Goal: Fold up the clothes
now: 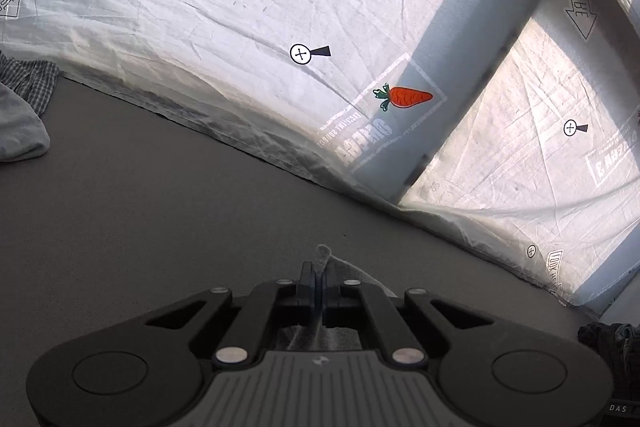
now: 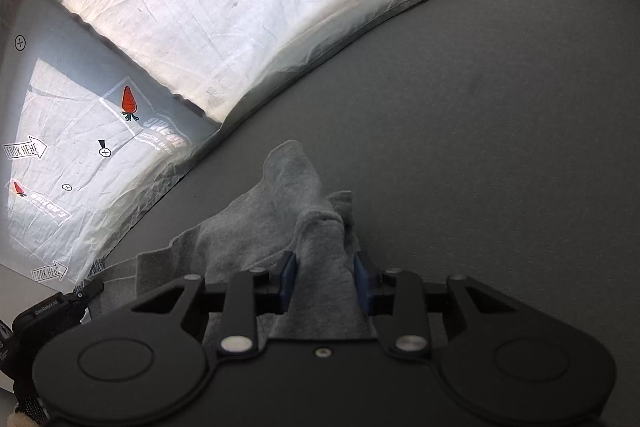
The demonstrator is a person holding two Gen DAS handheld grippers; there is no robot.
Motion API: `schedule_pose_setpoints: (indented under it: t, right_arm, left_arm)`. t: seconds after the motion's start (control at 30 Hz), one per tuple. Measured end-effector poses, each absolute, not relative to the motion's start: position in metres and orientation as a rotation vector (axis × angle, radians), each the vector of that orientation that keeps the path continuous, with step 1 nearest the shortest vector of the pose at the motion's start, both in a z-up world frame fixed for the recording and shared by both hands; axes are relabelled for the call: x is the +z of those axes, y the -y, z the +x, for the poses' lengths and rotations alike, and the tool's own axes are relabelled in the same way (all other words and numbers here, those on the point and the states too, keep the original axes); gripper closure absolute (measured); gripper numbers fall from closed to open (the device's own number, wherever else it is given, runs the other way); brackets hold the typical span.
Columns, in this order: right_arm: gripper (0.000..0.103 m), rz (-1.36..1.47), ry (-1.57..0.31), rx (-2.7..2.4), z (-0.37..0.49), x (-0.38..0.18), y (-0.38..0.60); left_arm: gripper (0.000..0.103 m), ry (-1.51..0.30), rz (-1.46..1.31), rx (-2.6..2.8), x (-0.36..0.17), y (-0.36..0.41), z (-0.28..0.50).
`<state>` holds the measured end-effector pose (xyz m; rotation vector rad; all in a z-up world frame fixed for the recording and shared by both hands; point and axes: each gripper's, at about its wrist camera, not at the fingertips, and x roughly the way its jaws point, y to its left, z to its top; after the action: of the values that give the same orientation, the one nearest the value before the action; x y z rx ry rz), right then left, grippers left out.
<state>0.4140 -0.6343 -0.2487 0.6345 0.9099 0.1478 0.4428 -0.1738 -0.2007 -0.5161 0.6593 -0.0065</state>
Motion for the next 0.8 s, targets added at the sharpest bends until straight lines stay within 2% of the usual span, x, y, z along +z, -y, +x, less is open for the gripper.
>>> schedule_pose_setpoints:
  t: [0.07,0.2,0.27,0.3,0.4,0.43,0.47,0.53,0.57,0.7,0.73,0.77,0.8]
  right_arm:
    - [0.075,0.619,-0.913,0.149,0.415,-0.249,0.631]
    - [0.075,0.545,-0.929,0.137,0.417,-0.249,0.622]
    - [0.069,0.476,-0.932,0.118,0.416,-0.246,0.616]
    - [0.068,0.438,-0.922,0.110,0.415,-0.242,0.613]
    - [0.062,0.331,-0.877,0.102,0.410,-0.232,0.604]
    - [0.061,0.308,-0.863,0.108,0.408,-0.230,0.602]
    - [0.059,0.296,-0.851,0.121,0.409,-0.228,0.600]
    - [0.054,0.286,-0.844,0.138,0.413,-0.230,0.596]
    - [0.052,0.280,-0.849,0.138,0.417,-0.232,0.593]
    - [0.051,0.285,-0.874,0.164,0.433,-0.242,0.588]
    - [0.055,0.287,-0.880,0.162,0.438,-0.243,0.588]
    - [0.082,0.287,-0.884,0.159,0.441,-0.244,0.588]
    - [0.097,0.288,-0.876,0.157,0.442,-0.242,0.590]
  left_arm:
    - [0.101,-0.659,-0.622,0.045,-0.208,0.154,0.446]
    - [0.099,-0.799,-0.671,0.179,-0.244,0.142,0.461]
    - [0.099,-0.830,-0.700,0.224,-0.248,0.137,0.460]
    - [0.092,-0.820,-0.687,0.224,-0.243,0.137,0.457]
    - [0.058,-0.787,-0.611,0.191,-0.222,0.143,0.447]
    - [0.048,-0.781,-0.563,0.160,-0.213,0.150,0.444]
    - [0.042,-0.786,-0.499,0.116,-0.206,0.159,0.442]
    - [0.020,-0.801,-0.352,0.060,-0.198,0.179,0.440]
    - [0.018,-0.808,-0.282,0.046,-0.197,0.189,0.439]
    - [0.020,-0.876,-0.230,0.046,-0.218,0.205,0.448]
    - [0.027,-0.879,-0.260,0.047,-0.222,0.204,0.450]
    - [0.040,-0.881,-0.289,0.048,-0.226,0.203,0.452]
    - [0.075,-0.884,-0.314,0.053,-0.230,0.203,0.453]
